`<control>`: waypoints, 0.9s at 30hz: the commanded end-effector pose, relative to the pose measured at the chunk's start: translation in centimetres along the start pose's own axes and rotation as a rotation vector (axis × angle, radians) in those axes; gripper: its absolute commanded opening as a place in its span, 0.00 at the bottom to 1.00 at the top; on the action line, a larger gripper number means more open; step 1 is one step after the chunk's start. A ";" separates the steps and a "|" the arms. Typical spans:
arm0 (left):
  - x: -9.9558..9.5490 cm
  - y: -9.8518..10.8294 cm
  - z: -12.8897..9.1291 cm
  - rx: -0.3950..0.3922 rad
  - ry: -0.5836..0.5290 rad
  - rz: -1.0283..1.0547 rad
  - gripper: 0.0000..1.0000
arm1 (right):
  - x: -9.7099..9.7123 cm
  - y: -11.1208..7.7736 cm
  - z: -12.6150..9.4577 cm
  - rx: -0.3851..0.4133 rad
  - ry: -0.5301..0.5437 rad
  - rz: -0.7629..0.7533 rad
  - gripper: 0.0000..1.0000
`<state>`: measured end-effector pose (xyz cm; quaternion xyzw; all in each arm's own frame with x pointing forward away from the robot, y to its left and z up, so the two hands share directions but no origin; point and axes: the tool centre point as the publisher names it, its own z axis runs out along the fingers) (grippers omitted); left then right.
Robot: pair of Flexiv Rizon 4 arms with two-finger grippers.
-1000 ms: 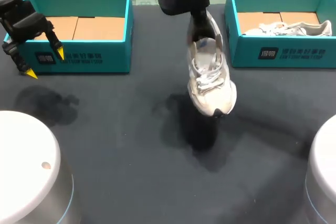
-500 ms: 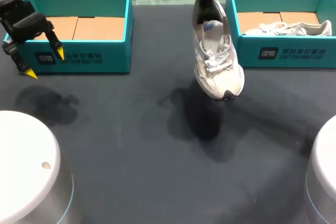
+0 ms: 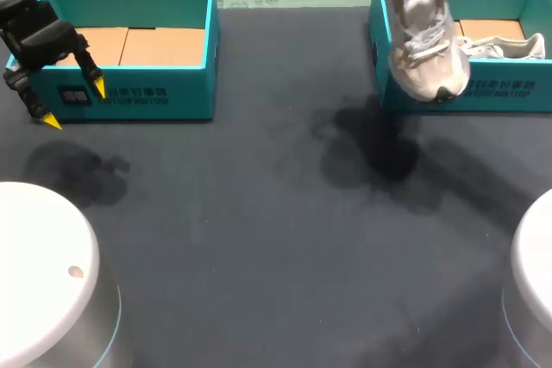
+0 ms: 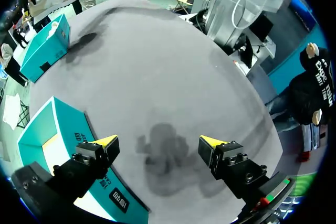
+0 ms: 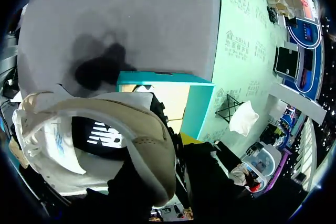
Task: Take the shoe out of the shoebox, open the shoe tongue, remove and reinsert the insole, then place the shoe into the shoebox
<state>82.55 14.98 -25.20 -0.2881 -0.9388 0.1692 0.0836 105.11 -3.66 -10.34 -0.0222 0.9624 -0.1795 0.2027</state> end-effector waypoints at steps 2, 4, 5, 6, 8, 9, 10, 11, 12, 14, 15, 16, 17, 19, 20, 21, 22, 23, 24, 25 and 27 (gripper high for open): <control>0.1 0.0 0.0 -0.003 0.000 0.000 1.00 | -3.4 -5.1 2.0 -0.037 -0.014 -0.008 0.00; 0.1 0.0 0.0 -0.003 0.000 0.000 1.00 | -4.8 -6.5 2.8 -0.061 -0.048 -0.014 0.00; 0.1 0.0 0.0 -0.003 0.000 0.000 1.00 | -4.8 -6.5 2.8 -0.061 -0.048 -0.014 0.00; 0.1 0.0 0.0 -0.003 0.000 0.000 1.00 | -4.8 -6.5 2.8 -0.061 -0.048 -0.014 0.00; 0.1 0.0 0.0 -0.003 0.000 0.000 1.00 | -4.8 -6.5 2.8 -0.061 -0.048 -0.014 0.00; 0.1 0.0 0.0 -0.003 0.000 0.000 1.00 | -4.8 -6.5 2.8 -0.061 -0.048 -0.014 0.00; 0.1 0.0 0.0 -0.003 0.000 0.000 1.00 | -4.8 -6.5 2.8 -0.061 -0.048 -0.014 0.00; 0.1 0.0 0.0 -0.003 0.000 0.000 1.00 | -4.8 -6.5 2.8 -0.061 -0.048 -0.014 0.00; 0.1 0.0 0.0 -0.003 0.000 0.000 1.00 | -4.8 -6.5 2.8 -0.061 -0.048 -0.014 0.00; 0.1 0.0 0.0 -0.003 0.000 0.000 1.00 | -4.8 -6.5 2.8 -0.061 -0.048 -0.014 0.00; 0.1 0.0 0.0 -0.003 0.000 0.000 1.00 | -4.8 -6.5 2.8 -0.061 -0.048 -0.014 0.00; 0.1 0.0 0.0 -0.003 0.000 0.000 1.00 | -4.8 -6.5 2.8 -0.061 -0.048 -0.014 0.00; 0.1 0.0 0.0 -0.003 0.000 0.000 1.00 | -4.8 -6.5 2.8 -0.061 -0.048 -0.014 0.00; 0.1 0.0 0.0 -0.003 0.000 0.000 1.00 | -4.8 -6.5 2.8 -0.061 -0.048 -0.014 0.00; 0.1 0.0 0.0 -0.003 0.000 0.000 1.00 | -4.8 -6.5 2.8 -0.061 -0.048 -0.014 0.00; 0.1 0.0 0.0 -0.003 0.000 0.000 1.00 | -5.6 -7.0 3.1 -0.052 -0.052 0.019 0.00; 0.1 0.0 0.0 -0.003 0.000 0.000 1.00 | -6.3 -7.6 3.5 -0.041 -0.054 0.024 0.00; 0.1 0.0 0.0 -0.003 0.000 0.000 1.00 | -7.1 -8.1 3.7 -0.033 -0.063 0.027 0.00; 0.1 0.0 0.0 -0.003 0.000 0.000 1.00 | -8.0 -8.7 4.1 -0.021 -0.068 0.029 0.00; 0.1 0.0 0.0 -0.003 0.000 0.000 1.00 | -8.8 -9.2 4.4 -0.013 -0.076 0.030 0.00; 0.1 0.0 0.0 -0.003 0.000 0.000 1.00 | -10.3 -10.3 5.1 -0.005 -0.087 0.036 0.00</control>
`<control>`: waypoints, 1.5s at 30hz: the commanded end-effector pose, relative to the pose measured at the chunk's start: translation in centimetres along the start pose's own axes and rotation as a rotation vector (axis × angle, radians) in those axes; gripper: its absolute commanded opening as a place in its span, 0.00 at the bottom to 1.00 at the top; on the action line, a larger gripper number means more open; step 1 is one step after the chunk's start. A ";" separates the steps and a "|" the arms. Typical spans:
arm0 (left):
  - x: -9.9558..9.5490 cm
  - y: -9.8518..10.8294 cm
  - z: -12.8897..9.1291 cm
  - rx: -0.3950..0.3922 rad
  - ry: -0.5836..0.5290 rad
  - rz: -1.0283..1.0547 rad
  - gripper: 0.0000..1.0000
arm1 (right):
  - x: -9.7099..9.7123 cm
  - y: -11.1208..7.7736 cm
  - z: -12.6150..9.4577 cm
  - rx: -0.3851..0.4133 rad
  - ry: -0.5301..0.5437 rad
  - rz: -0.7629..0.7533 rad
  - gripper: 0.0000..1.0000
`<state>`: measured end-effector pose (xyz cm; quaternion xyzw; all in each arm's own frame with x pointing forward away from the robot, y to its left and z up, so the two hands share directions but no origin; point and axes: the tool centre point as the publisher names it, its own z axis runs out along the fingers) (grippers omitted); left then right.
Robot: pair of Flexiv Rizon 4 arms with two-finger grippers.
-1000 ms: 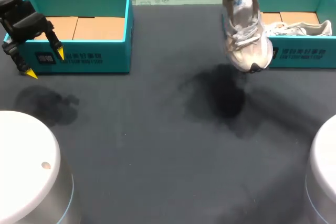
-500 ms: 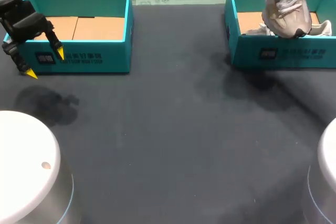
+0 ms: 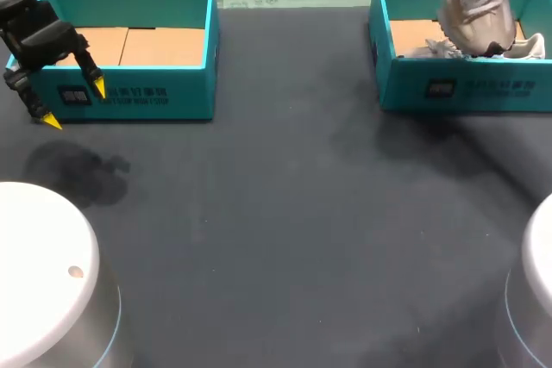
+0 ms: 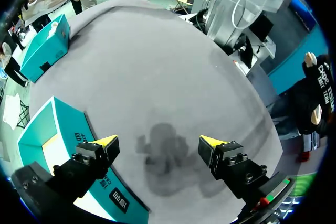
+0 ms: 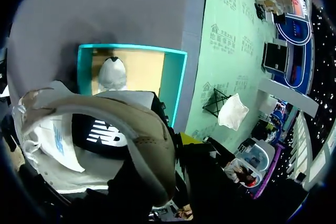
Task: Take the shoe out of the shoebox, open the shoe tongue, remove and reinsert the insole, then place the shoe into the shoebox
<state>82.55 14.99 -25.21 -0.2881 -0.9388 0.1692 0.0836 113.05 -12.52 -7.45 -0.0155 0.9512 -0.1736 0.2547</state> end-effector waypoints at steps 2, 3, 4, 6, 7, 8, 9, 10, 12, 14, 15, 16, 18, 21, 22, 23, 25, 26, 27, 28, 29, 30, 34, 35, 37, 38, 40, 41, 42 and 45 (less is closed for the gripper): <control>0.1 0.0 0.0 -0.003 0.000 0.000 1.00 | -4.0 -2.0 2.5 0.003 0.007 -0.004 0.00; 0.1 0.0 0.0 -0.003 0.000 0.000 1.00 | -4.6 -2.4 2.9 0.002 0.001 -0.009 0.00; 0.1 0.0 0.0 -0.003 0.000 0.000 1.00 | -5.2 -2.7 3.3 -0.012 -0.008 -0.022 0.00; 0.1 0.0 0.0 -0.003 0.000 0.000 1.00 | -6.2 -3.5 4.3 -0.043 -0.017 -0.011 0.00; 0.1 0.0 0.0 -0.003 0.000 0.000 1.00 | -6.5 -3.8 4.8 -0.043 -0.010 -0.012 0.00; 0.1 0.0 0.0 -0.003 0.000 0.000 1.00 | -6.9 -4.1 5.3 -0.044 -0.002 -0.010 0.00; 0.1 0.0 0.0 -0.003 0.000 0.000 1.00 | -7.2 -4.3 5.6 -0.051 0.003 -0.008 0.00; 0.1 0.0 0.0 -0.003 0.000 0.000 1.00 | -7.5 -4.5 5.9 -0.053 0.012 -0.002 0.00; 0.1 0.0 0.0 -0.003 0.000 0.000 1.00 | -7.8 -4.7 6.3 -0.063 0.024 0.016 0.00; 0.1 0.0 0.0 -0.003 0.000 0.000 1.00 | -8.0 -4.8 6.7 -0.061 0.033 0.016 0.00; 0.1 0.0 0.0 -0.003 0.000 0.000 1.00 | -8.0 -4.9 6.9 -0.061 0.046 0.024 0.00; 0.1 0.0 0.0 -0.003 0.000 0.000 1.00 | -8.0 -5.0 7.2 -0.063 0.056 0.028 0.00; 0.1 0.0 0.0 -0.003 0.000 0.000 1.00 | -7.9 -5.4 7.6 -0.063 0.079 0.048 0.00; 0.1 0.0 0.0 -0.003 0.000 0.000 1.00 | -7.5 -6.1 8.1 -0.044 0.124 0.096 0.00; 0.1 0.0 0.0 -0.003 0.000 0.000 1.00 | -7.2 -6.5 8.3 -0.032 0.138 0.112 0.00; 0.1 0.0 0.0 -0.003 0.000 0.000 1.00 | -6.9 -6.8 8.3 -0.022 0.145 0.140 0.00; 0.1 0.0 0.0 -0.003 0.000 0.000 1.00 | -6.3 -7.4 8.4 0.011 0.170 0.198 0.00; 0.1 0.0 0.0 -0.003 0.000 0.000 1.00 | -5.9 -7.8 8.4 0.031 0.183 0.249 0.00; 0.1 0.0 0.0 -0.003 0.000 0.000 1.00 | -5.5 -8.2 8.4 0.040 0.190 0.303 0.00; 0.1 0.0 0.0 -0.003 0.000 0.000 1.00 | -5.0 -8.5 8.4 0.076 0.206 0.353 0.00; 0.1 0.0 0.0 -0.003 0.000 0.000 1.00 | -4.5 -8.8 8.5 0.091 0.219 0.424 0.00; 0.1 0.0 0.0 -0.003 0.000 0.000 1.00 | -4.0 -9.2 8.6 0.105 0.221 0.478 0.00; 0.1 0.0 0.0 -0.003 0.000 0.000 1.00 | -1.8 -10.5 8.8 0.186 0.261 0.691 0.00; 0.1 0.0 0.0 -0.003 0.000 0.000 1.00 | -1.2 -10.9 8.9 0.193 0.268 0.745 0.00; 0.1 0.0 0.0 -0.003 0.000 0.000 1.00 | -0.2 -11.5 8.9 0.247 0.293 0.826 0.00; 0.1 0.0 0.0 -0.003 0.000 0.000 1.00 | 0.4 -11.8 8.9 0.269 0.320 0.896 0.00; 0.1 0.0 0.0 -0.003 0.000 0.000 1.00 | 0.4 -11.8 8.9 0.269 0.320 0.896 0.00; 0.1 0.0 0.0 -0.003 0.000 0.000 1.00 | 0.4 -11.8 8.9 0.269 0.320 0.896 0.00; 0.1 0.0 0.0 -0.003 0.000 0.000 1.00 | 0.4 -11.8 8.9 0.269 0.320 0.896 0.00; 0.1 0.0 0.0 -0.003 0.000 0.000 1.00 | 0.4 -11.8 8.9 0.269 0.320 0.896 0.00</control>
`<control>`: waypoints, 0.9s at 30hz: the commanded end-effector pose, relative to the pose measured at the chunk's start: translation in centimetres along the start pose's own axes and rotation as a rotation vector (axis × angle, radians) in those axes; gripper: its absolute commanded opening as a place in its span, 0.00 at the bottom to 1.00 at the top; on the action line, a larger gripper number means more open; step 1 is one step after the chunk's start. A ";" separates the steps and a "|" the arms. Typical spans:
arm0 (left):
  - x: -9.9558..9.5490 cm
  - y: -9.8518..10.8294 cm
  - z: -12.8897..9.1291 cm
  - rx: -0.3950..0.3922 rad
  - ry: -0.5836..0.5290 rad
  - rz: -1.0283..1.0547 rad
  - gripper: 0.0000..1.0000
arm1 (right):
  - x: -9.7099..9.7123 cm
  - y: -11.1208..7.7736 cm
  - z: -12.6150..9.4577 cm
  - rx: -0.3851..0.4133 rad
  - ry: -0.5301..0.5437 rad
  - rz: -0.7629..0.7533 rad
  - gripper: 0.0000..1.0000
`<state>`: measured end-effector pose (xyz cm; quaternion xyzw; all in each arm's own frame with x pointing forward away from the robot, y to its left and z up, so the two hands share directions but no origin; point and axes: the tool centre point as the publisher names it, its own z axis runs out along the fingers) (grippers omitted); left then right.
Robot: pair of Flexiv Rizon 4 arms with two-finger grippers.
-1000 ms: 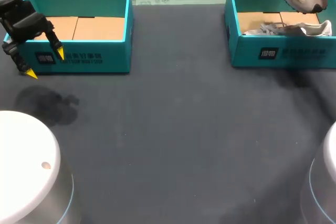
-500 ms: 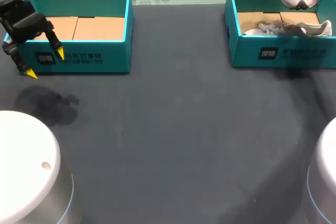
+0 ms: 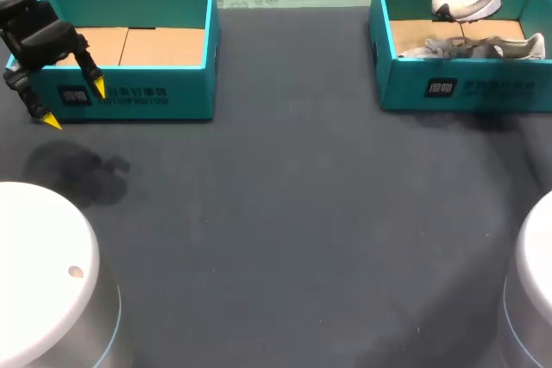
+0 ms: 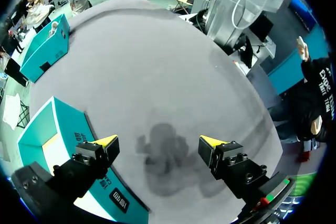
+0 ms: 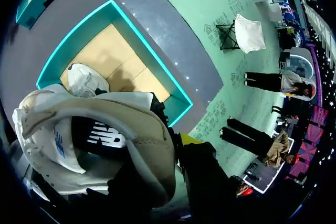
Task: Take the shoe out of the shoebox, open the shoe tongue, remove and reinsert the insole, then place the shoe into the shoebox
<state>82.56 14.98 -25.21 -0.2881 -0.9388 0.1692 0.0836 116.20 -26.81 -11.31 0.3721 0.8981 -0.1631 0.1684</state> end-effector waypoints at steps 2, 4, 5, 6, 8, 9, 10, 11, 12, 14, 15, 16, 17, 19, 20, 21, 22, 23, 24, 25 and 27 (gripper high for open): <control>0.1 0.0 0.0 -0.003 0.000 0.000 1.00 | -0.1 0.3 -0.5 0.060 0.035 0.170 0.00; 0.1 0.0 0.0 -0.003 0.000 0.000 1.00 | -0.1 0.3 -0.5 0.060 0.035 0.170 0.00; 0.1 0.0 0.0 -0.003 0.000 0.000 1.00 | -0.1 0.3 -0.5 0.060 0.035 0.170 0.00; 0.1 0.0 0.0 -0.003 0.000 0.000 1.00 | -0.1 0.3 -0.5 0.060 0.035 0.170 0.00; 0.1 0.0 0.0 -0.003 0.000 0.000 1.00 | -1.0 -0.8 0.7 0.074 0.085 0.318 0.00; 0.1 0.0 0.0 -0.003 0.000 0.000 1.00 | -1.4 -1.4 1.2 0.070 0.109 0.390 0.00; 0.1 0.0 0.0 -0.003 0.000 0.000 1.00 | -1.5 -1.9 1.6 0.089 0.116 0.440 0.00; 0.1 0.0 0.0 -0.003 0.000 0.000 1.00 | -1.6 -2.4 2.1 0.099 0.135 0.508 0.00; 0.1 0.0 0.0 -0.003 0.000 0.000 1.00 | -1.7 -2.7 2.3 0.094 0.150 0.537 0.00; 0.1 0.0 0.0 -0.003 0.000 0.000 1.00 | -1.7 -3.3 3.0 0.126 0.157 0.606 0.00; 0.1 0.0 0.0 -0.003 0.000 0.000 1.00 | -1.7 -3.6 3.4 0.109 0.190 0.658 0.00; 0.1 0.0 0.0 -0.003 0.000 0.000 1.00 | -1.7 -3.7 3.5 0.119 0.185 0.683 0.00; 0.1 0.0 0.0 -0.003 0.000 0.000 1.00 | -1.6 -3.7 3.6 0.118 0.179 0.706 0.00; 0.1 0.0 0.0 -0.003 0.000 0.000 1.00 | -1.4 -3.7 3.6 0.118 0.181 0.732 0.00; 0.1 0.0 0.0 -0.003 0.000 0.000 1.00 | -1.2 -3.7 3.6 0.118 0.193 0.734 0.00; 0.1 0.0 0.0 -0.003 0.000 0.000 1.00 | -1.2 -3.7 3.6 0.118 0.193 0.734 0.00; 0.1 0.0 0.0 -0.003 0.000 0.000 1.00 | -1.2 -3.7 3.6 0.118 0.193 0.734 0.00; 0.1 0.0 0.0 -0.003 0.000 0.000 1.00 | -1.2 -3.7 3.6 0.118 0.193 0.734 0.00; 0.1 0.0 0.0 -0.003 0.000 0.000 1.00 | -1.2 -3.7 3.6 0.118 0.193 0.734 0.00; 0.1 0.0 0.0 -0.003 0.000 0.000 1.00 | -1.2 -3.7 3.6 0.118 0.193 0.734 0.00; 0.1 0.0 0.0 -0.003 0.000 0.000 1.00 | -1.2 -3.7 3.6 0.118 0.193 0.734 0.00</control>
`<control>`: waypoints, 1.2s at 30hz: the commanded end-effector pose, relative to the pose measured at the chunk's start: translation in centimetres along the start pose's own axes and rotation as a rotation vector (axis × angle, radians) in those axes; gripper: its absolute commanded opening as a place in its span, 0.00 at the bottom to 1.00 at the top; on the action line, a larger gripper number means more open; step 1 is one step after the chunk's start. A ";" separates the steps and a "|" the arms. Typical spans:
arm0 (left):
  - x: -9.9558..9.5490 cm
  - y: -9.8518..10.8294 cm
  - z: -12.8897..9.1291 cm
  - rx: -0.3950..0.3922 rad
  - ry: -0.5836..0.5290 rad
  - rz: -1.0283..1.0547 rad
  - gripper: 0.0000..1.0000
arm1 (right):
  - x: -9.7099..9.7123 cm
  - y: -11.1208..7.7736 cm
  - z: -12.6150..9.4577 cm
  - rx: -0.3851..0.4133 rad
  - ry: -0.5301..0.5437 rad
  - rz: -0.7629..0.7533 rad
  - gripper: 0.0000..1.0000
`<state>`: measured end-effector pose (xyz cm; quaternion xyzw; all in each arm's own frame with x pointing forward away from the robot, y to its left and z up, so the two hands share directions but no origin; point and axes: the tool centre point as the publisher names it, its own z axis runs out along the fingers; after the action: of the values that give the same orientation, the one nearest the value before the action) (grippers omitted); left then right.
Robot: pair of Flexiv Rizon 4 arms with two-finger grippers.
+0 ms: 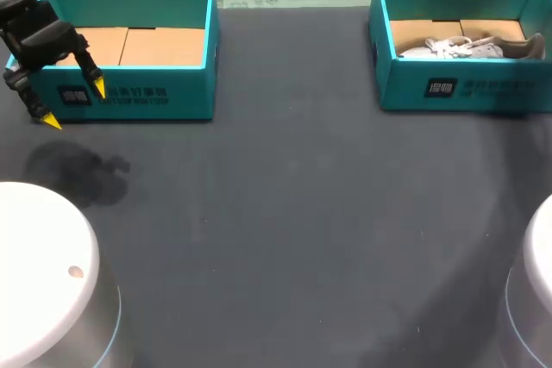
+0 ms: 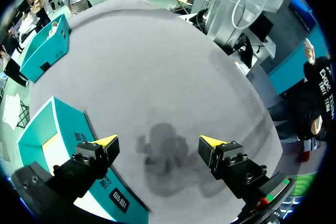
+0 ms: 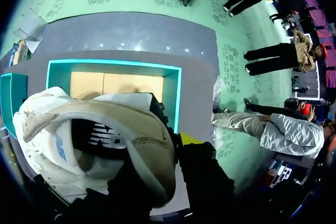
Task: Take the shoe out of the shoebox, open the shoe tongue, remove and reinsert the insole, then place the shoe into the shoebox
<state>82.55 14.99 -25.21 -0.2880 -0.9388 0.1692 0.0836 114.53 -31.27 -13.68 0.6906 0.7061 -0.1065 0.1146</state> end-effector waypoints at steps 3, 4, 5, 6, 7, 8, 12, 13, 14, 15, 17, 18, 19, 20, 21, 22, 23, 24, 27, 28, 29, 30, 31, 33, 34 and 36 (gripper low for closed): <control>0.1 0.0 0.0 -0.003 0.000 0.000 1.00 | -0.3 0.4 -0.2 0.010 0.007 0.000 0.00; 0.1 0.0 0.0 -0.003 0.000 0.000 1.00 | -0.3 0.4 -0.2 0.010 0.007 0.000 0.00; 0.1 0.0 0.0 -0.003 0.000 0.000 1.00 | -0.3 0.4 -0.2 0.010 0.007 0.000 0.00; 0.1 0.0 0.0 -0.003 0.000 0.000 1.00 | -0.3 0.4 -0.2 0.010 0.007 0.000 0.00; 0.1 0.0 0.0 -0.003 0.000 0.000 1.00 | -0.3 0.4 -0.2 0.010 0.007 0.000 0.00; 0.1 0.0 0.0 -0.003 0.000 0.000 1.00 | -0.2 0.5 0.1 -0.009 0.014 -0.011 0.00; 0.1 0.0 0.0 -0.003 0.000 0.000 1.00 | 0.6 0.8 2.8 -0.031 -0.029 0.039 0.00; 0.1 0.0 0.0 -0.003 0.000 0.000 1.00 | 0.7 0.8 3.3 -0.031 -0.030 0.045 0.00; 0.1 0.0 0.0 -0.003 0.000 0.000 1.00 | 1.0 0.9 4.1 -0.038 -0.028 0.046 0.00; 0.1 0.0 0.0 -0.003 0.000 0.000 1.00 | 1.2 0.9 4.8 -0.054 0.012 0.050 0.00; 0.1 0.0 0.0 -0.003 0.000 0.000 1.00 | 1.6 1.1 6.0 -0.054 0.011 0.055 0.00; 0.1 0.0 0.0 -0.003 0.000 0.000 1.00 | 1.7 1.1 6.4 -0.054 0.023 0.060 0.00; 0.1 0.0 0.0 -0.003 0.000 0.000 1.00 | 1.8 1.1 6.8 -0.051 0.020 0.060 0.00; 0.1 0.0 0.0 -0.003 0.000 0.000 1.00 | 1.8 1.1 7.1 -0.057 0.020 0.060 0.00; 0.1 0.0 0.0 -0.003 0.000 0.000 1.00 | 1.8 1.0 7.3 -0.044 0.018 0.071 0.00; 0.1 0.0 0.0 -0.003 0.000 0.000 1.00 | 1.8 0.9 7.4 -0.046 0.015 0.071 0.00; 0.1 0.0 0.0 -0.003 0.000 0.000 1.00 | 1.7 0.8 7.5 -0.053 0.016 0.079 0.00; 0.1 0.0 0.0 -0.003 0.000 0.000 1.00 | 1.6 0.6 7.6 -0.053 0.001 0.088 0.00; 0.1 0.0 0.0 -0.003 0.000 0.000 1.00 | 1.3 0.1 7.6 -0.078 -0.005 0.122 0.00; 0.1 0.0 0.0 -0.003 0.000 0.000 1.00 | 1.3 0.1 7.6 -0.078 -0.005 0.122 0.00; 0.1 0.0 0.0 -0.003 0.000 0.000 1.00 | 1.3 0.1 7.6 -0.078 -0.005 0.122 0.00; 0.1 0.0 0.0 -0.003 0.000 0.000 1.00 | 1.3 0.1 7.6 -0.078 -0.005 0.122 0.00; 0.1 0.0 0.0 -0.003 0.000 0.000 1.00 | 1.3 0.1 7.6 -0.078 -0.005 0.122 0.00; 0.1 0.0 0.0 -0.003 0.000 0.000 1.00 | 1.3 0.1 7.6 -0.078 -0.005 0.122 0.00; 0.1 0.0 0.0 -0.003 0.000 0.000 1.00 | 1.3 0.1 7.6 -0.078 -0.005 0.122 0.00; 0.1 0.0 0.0 -0.003 0.000 0.000 1.00 | 1.3 0.1 7.6 -0.078 -0.005 0.122 0.00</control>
<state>82.56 14.99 -25.21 -0.2881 -0.9388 0.1692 0.0836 115.11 -32.43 -21.43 0.7274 0.6660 -0.0786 0.1455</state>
